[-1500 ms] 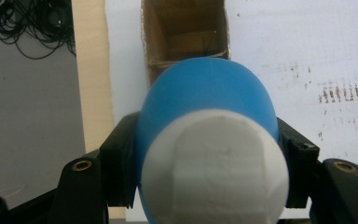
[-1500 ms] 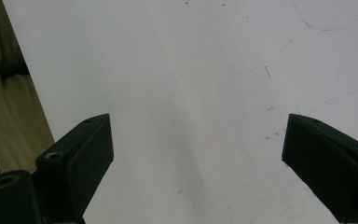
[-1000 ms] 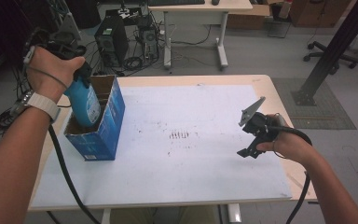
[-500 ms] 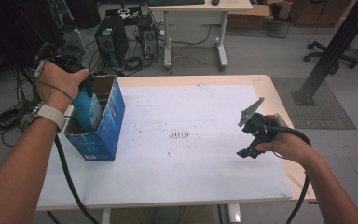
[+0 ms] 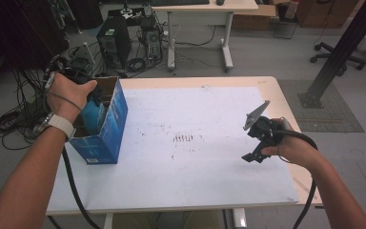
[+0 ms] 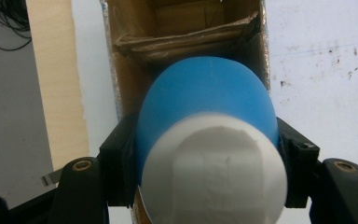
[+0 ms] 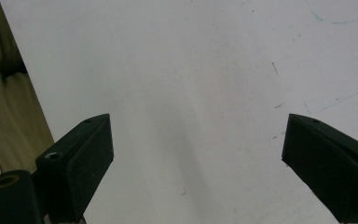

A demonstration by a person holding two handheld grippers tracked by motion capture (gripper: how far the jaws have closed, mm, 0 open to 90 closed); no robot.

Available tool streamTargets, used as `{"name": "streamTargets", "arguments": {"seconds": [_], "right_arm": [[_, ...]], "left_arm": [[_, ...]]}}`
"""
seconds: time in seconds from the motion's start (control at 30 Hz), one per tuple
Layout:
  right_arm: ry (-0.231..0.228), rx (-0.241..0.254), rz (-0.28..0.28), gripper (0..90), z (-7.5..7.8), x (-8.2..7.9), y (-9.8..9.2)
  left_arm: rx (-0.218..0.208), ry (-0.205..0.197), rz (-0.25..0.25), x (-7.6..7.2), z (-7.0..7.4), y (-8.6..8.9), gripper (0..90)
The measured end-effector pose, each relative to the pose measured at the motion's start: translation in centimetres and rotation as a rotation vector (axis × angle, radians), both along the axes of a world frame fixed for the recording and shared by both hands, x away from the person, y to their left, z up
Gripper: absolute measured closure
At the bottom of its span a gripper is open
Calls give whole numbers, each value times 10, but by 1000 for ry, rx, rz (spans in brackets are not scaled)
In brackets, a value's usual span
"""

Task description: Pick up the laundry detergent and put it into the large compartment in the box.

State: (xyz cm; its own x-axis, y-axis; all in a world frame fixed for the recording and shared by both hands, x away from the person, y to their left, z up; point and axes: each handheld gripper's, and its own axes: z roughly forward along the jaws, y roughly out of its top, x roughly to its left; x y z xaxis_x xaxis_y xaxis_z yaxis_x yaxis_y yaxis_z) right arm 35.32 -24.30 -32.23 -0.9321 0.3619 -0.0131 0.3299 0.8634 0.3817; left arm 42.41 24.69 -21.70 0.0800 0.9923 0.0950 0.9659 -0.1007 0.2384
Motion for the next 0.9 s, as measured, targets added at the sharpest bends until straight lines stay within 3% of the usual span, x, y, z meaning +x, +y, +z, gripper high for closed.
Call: {"name": "streamTargets", "arguments": {"seconds": [0.9], "right_arm": [[12, -7, -5, 90, -4, 0, -2]], "left_arm": [[10, 14, -22, 2, -33, 0, 373]]}}
